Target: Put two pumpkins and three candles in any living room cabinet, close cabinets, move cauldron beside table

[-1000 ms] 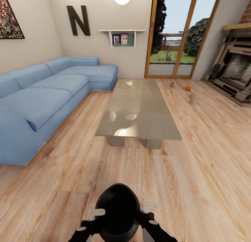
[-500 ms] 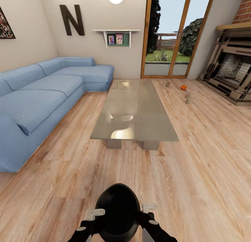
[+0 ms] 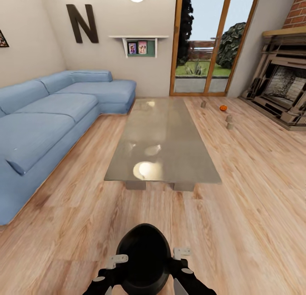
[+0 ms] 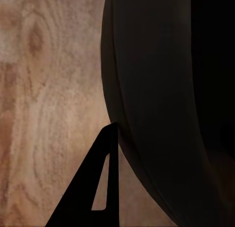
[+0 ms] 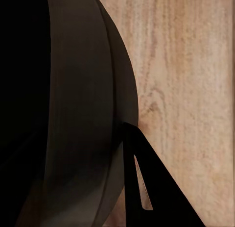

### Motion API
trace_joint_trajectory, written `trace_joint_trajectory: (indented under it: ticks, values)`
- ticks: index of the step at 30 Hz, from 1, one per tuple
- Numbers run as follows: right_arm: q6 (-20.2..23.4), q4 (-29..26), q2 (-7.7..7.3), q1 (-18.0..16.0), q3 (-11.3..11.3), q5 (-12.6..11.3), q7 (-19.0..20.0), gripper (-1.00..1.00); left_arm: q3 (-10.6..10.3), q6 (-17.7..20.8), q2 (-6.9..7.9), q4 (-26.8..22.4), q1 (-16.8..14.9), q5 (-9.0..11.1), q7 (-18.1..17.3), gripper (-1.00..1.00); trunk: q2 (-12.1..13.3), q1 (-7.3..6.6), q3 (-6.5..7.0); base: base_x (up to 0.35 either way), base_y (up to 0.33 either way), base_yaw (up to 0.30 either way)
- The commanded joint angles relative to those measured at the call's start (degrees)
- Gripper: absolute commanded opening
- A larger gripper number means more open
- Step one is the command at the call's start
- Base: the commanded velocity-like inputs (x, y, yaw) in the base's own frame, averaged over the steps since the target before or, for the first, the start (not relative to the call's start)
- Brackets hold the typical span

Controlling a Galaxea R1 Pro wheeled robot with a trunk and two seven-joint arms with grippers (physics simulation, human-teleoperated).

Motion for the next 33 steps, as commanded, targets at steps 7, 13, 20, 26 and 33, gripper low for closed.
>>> trace_joint_trajectory:
  ticks: [7,13,20,26,33]
  values:
    - [0.22,-2.12,0.00,-0.06,-0.06,0.26,0.67,-1.00,-0.34,0.24,0.05,-0.08,-0.01,1.52,0.37,-1.00,-0.02,0.01,-0.04,0.255,0.000,-0.009]
    - [0.22,-2.12,0.00,-0.06,-0.06,0.26,0.66,-1.00,-0.34,0.24,0.04,-0.08,-0.01,1.52,0.37,-1.00,-0.02,0.01,-0.04,0.255,0.000,0.000]
    - [0.22,-2.12,0.00,-0.06,-0.06,0.26,0.65,-1.00,-0.33,0.24,0.18,-0.08,-0.01,1.52,0.37,-1.00,-0.02,0.01,-0.04,0.253,0.000,0.000]
    - [0.22,-2.12,0.00,-0.06,-0.05,0.26,0.65,-1.00,-0.34,0.24,0.19,-0.08,-0.01,1.52,0.37,-1.00,-0.02,0.01,-0.04,0.237,0.000,0.000]
    - [0.22,-2.12,0.00,-0.06,-0.06,0.26,0.66,-1.00,-0.34,0.24,0.19,-0.08,-0.02,1.52,0.37,-1.00,-0.02,0.01,-0.04,0.208,0.000,0.000]
